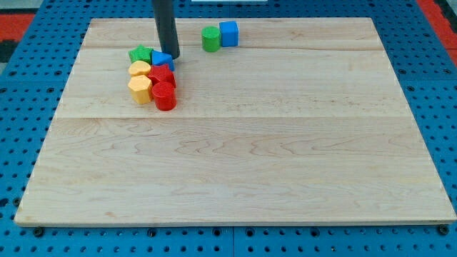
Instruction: Move the blue cube along with green circle into the group block
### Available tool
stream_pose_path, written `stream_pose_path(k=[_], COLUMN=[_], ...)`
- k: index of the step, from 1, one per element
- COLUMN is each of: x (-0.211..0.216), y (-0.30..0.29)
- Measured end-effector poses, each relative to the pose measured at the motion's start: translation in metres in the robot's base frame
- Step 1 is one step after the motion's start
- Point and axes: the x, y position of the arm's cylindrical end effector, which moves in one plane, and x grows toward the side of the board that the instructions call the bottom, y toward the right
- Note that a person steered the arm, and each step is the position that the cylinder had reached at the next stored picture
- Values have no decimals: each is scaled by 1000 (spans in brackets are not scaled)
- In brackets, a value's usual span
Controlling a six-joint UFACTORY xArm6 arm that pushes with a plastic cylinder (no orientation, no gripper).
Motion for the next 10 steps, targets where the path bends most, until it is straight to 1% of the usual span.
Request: stream_pose_path(k=[1,2,3,4,5,6,7,9,10], x=[-1,-26,-66,-57,-50,-50,-50,-30,-30], y=[99,224,211,117,68,45,37,66,25])
